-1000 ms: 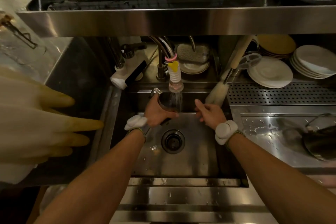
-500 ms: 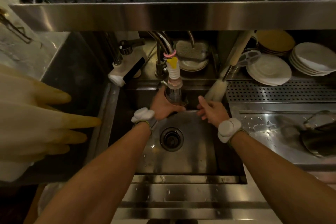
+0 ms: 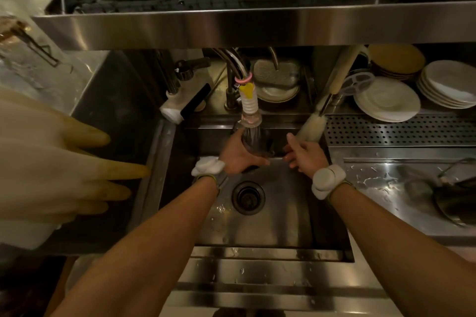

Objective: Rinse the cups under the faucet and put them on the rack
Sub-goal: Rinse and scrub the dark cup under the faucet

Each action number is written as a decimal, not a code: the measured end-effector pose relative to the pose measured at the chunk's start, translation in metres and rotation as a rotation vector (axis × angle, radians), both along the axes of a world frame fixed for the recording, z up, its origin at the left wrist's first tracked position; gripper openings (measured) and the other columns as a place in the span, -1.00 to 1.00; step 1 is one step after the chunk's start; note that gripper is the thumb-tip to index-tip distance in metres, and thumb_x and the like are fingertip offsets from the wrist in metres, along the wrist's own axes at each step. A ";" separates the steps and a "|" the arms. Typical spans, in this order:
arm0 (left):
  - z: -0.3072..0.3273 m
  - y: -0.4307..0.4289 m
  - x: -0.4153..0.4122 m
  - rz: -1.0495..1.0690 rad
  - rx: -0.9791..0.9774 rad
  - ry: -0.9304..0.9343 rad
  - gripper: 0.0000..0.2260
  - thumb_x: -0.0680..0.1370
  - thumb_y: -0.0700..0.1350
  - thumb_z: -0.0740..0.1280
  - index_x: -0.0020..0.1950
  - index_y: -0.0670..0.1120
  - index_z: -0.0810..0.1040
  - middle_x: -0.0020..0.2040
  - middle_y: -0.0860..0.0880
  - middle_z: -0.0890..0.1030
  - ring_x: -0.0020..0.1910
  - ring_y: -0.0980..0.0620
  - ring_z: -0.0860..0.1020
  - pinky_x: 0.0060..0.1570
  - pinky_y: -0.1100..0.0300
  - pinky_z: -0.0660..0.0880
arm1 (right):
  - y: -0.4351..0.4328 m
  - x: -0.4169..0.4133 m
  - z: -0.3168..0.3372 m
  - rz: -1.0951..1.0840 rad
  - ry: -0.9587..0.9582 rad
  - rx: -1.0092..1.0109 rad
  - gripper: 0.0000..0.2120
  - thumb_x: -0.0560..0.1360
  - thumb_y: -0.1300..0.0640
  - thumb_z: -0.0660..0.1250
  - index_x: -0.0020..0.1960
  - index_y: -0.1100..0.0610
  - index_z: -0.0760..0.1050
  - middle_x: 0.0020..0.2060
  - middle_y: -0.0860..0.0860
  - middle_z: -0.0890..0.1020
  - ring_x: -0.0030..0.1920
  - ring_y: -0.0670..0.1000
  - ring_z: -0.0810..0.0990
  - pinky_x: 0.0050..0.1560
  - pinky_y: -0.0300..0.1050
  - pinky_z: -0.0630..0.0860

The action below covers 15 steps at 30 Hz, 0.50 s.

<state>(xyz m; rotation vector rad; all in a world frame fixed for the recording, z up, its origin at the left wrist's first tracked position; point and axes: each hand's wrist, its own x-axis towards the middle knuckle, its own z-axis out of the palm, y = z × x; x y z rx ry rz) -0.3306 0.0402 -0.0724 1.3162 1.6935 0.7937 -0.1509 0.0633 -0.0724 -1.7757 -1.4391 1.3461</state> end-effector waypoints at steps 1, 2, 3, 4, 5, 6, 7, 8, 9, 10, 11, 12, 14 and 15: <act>-0.003 -0.004 -0.006 0.025 -0.018 0.011 -0.24 0.14 -0.18 0.65 0.28 -0.11 0.43 0.11 0.03 0.57 0.10 0.11 0.53 0.08 0.35 0.42 | 0.000 -0.001 -0.001 0.007 0.004 -0.004 -0.57 0.58 -0.18 0.12 -0.09 0.13 0.56 -0.32 0.02 0.60 -0.35 -0.04 0.52 -0.32 -0.24 0.35; -0.005 -0.005 -0.013 0.054 -0.025 0.025 -0.23 0.13 -0.16 0.66 0.28 -0.10 0.42 0.12 0.03 0.57 0.12 0.08 0.53 0.14 0.26 0.44 | -0.001 -0.001 -0.001 0.013 0.008 -0.007 -0.57 0.58 -0.18 0.12 -0.10 0.13 0.56 -0.31 0.02 0.60 -0.35 -0.04 0.52 -0.33 -0.24 0.35; -0.006 -0.004 -0.019 0.081 -0.020 0.036 -0.23 0.13 -0.16 0.66 0.28 -0.10 0.41 0.13 0.02 0.57 0.13 0.06 0.53 0.18 0.20 0.45 | -0.001 -0.001 -0.002 0.014 0.016 -0.011 -0.57 0.58 -0.19 0.12 -0.09 0.14 0.56 -0.31 0.03 0.60 -0.35 -0.05 0.52 -0.33 -0.25 0.35; -0.005 -0.002 -0.022 0.102 -0.011 0.040 -0.23 0.14 -0.16 0.65 0.28 -0.11 0.40 0.14 0.02 0.55 0.14 0.05 0.53 0.15 0.19 0.45 | -0.002 -0.002 -0.002 0.010 0.022 -0.016 -0.57 0.58 -0.18 0.13 -0.09 0.14 0.56 -0.31 0.03 0.60 -0.36 -0.05 0.51 -0.34 -0.25 0.34; -0.001 0.002 -0.022 0.115 -0.009 0.024 -0.22 0.15 -0.17 0.65 0.30 -0.11 0.39 0.14 0.02 0.55 0.13 0.05 0.52 0.10 0.21 0.44 | -0.001 -0.001 -0.001 0.005 0.024 -0.016 -0.57 0.58 -0.18 0.13 -0.09 0.15 0.56 -0.32 0.02 0.59 -0.36 -0.06 0.51 -0.35 -0.26 0.34; 0.002 0.007 -0.019 0.116 -0.007 0.006 -0.21 0.15 -0.17 0.65 0.31 -0.11 0.38 0.13 0.02 0.55 0.11 0.06 0.52 0.07 0.23 0.44 | -0.001 0.001 -0.001 -0.001 0.018 -0.014 -0.57 0.59 -0.17 0.13 -0.09 0.15 0.55 -0.33 0.01 0.59 -0.37 -0.06 0.50 -0.36 -0.27 0.33; 0.006 0.010 -0.014 0.096 -0.011 -0.005 -0.21 0.14 -0.14 0.65 0.30 -0.11 0.40 0.13 0.03 0.56 0.10 0.08 0.53 0.07 0.22 0.45 | 0.000 0.002 0.001 -0.006 0.012 -0.013 -0.57 0.59 -0.17 0.12 -0.08 0.15 0.56 -0.34 0.01 0.58 -0.37 -0.07 0.50 -0.36 -0.27 0.33; 0.009 0.014 -0.009 0.061 -0.015 -0.004 -0.22 0.10 -0.07 0.65 0.27 -0.11 0.45 0.11 0.04 0.59 0.08 0.08 0.56 0.11 0.18 0.49 | 0.001 0.003 0.003 -0.009 0.011 -0.010 -0.57 0.59 -0.17 0.12 -0.07 0.16 0.56 -0.33 0.01 0.59 -0.37 -0.07 0.50 -0.36 -0.27 0.33; 0.011 0.014 -0.003 0.024 -0.034 0.010 -0.23 0.06 -0.01 0.64 0.22 -0.11 0.49 0.07 0.03 0.63 0.05 0.08 0.60 0.14 0.10 0.54 | 0.003 0.004 0.005 -0.011 0.016 -0.006 -0.56 0.59 -0.16 0.13 -0.05 0.18 0.57 -0.32 0.03 0.59 -0.38 -0.06 0.50 -0.37 -0.28 0.33; 0.014 0.011 0.002 -0.015 -0.050 0.031 -0.24 0.04 0.02 0.63 0.19 -0.11 0.52 0.05 0.02 0.65 0.02 0.08 0.62 0.14 0.05 0.56 | 0.004 0.004 0.007 -0.012 0.019 -0.005 -0.55 0.59 -0.16 0.13 -0.04 0.19 0.57 -0.30 0.05 0.60 -0.38 -0.06 0.50 -0.39 -0.30 0.35; 0.013 0.008 0.004 -0.045 -0.072 0.056 -0.26 0.07 0.00 0.64 0.20 -0.12 0.53 0.05 0.02 0.64 0.02 0.08 0.62 0.16 0.06 0.55 | 0.005 0.004 0.008 -0.015 0.017 -0.003 -0.55 0.59 -0.16 0.14 -0.03 0.20 0.57 -0.29 0.06 0.60 -0.38 -0.06 0.50 -0.43 -0.34 0.37; 0.014 0.003 0.004 -0.070 -0.081 0.079 -0.28 0.11 -0.07 0.64 0.22 -0.12 0.51 0.07 0.02 0.62 0.03 0.08 0.60 0.16 0.11 0.53 | 0.006 0.004 0.009 -0.019 0.023 -0.001 -0.56 0.59 -0.15 0.14 -0.03 0.21 0.57 -0.27 0.08 0.60 -0.38 -0.06 0.50 -0.48 -0.39 0.37; 0.013 -0.004 -0.002 -0.092 -0.096 0.112 -0.29 0.18 -0.18 0.63 0.27 -0.11 0.45 0.09 0.03 0.57 0.04 0.10 0.54 0.09 0.24 0.46 | 0.005 0.002 0.013 -0.013 0.042 0.002 -0.56 0.59 -0.13 0.15 -0.03 0.22 0.57 -0.25 0.11 0.60 -0.38 -0.06 0.49 -0.56 -0.46 0.34; 0.016 -0.008 -0.007 -0.094 -0.099 0.140 -0.27 0.18 -0.18 0.63 0.29 -0.10 0.43 0.09 0.05 0.55 0.05 0.12 0.52 0.05 0.29 0.41 | 0.005 0.000 0.014 0.003 0.052 0.003 -0.57 0.59 -0.13 0.15 -0.03 0.22 0.57 -0.23 0.11 0.60 -0.38 -0.06 0.49 -0.56 -0.47 0.33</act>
